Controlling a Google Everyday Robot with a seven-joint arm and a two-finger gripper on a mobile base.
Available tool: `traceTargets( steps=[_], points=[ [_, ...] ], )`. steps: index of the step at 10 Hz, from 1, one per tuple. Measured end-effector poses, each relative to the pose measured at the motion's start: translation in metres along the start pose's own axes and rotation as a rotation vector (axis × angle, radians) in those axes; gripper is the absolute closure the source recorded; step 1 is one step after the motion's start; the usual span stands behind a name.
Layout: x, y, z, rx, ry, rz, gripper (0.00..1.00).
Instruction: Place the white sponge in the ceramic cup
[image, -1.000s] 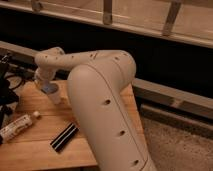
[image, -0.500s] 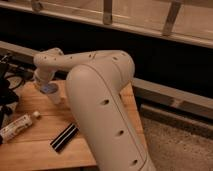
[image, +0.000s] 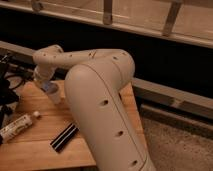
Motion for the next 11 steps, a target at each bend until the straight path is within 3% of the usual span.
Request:
traceTargets(
  steps=[7,9,11],
  points=[
    [0.018,-0.009,0.009,-0.004,-0.005,0.055,0.34],
    [0.018,-0.009,0.008,-0.005,-0.017,0.053,0.23],
    [0.018,-0.008,0.006,0.000,-0.028,0.052,0.20]
  ],
)
